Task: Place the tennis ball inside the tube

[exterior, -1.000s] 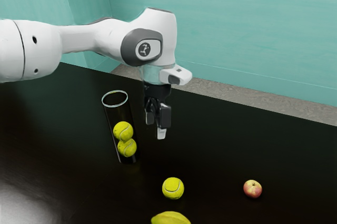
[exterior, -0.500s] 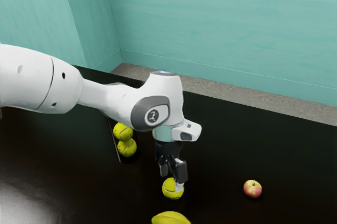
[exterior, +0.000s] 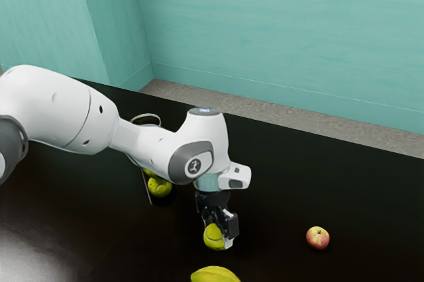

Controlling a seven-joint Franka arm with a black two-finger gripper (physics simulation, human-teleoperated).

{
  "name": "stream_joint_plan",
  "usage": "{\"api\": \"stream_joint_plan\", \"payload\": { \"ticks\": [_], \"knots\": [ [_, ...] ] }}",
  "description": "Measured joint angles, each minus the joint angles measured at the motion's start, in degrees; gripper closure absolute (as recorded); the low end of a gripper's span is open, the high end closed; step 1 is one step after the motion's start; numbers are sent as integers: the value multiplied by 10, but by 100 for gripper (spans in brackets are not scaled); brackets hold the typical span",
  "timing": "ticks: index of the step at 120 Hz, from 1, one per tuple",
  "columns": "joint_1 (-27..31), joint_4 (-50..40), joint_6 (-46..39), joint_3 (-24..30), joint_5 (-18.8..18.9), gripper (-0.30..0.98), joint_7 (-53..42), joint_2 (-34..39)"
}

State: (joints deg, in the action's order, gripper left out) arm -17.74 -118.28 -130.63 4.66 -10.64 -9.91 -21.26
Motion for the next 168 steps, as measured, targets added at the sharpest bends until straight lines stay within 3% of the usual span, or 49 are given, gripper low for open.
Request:
{"api": "stream_joint_plan", "payload": {
  "ticks": [11, 53, 71, 113, 168],
  "knots": [
    [1, -9, -4, 0, -1, 15, 5, 3],
    [2, -6, 13, -1, 5, 38, 22, 28],
    [0, 72, 85, -20, 32, 50, 34, 34],
    [2, 272, 308, -53, 136, 52, 63, 37],
    [25, 381, 421, -121, 170, 52, 73, 64]
  ]
}}
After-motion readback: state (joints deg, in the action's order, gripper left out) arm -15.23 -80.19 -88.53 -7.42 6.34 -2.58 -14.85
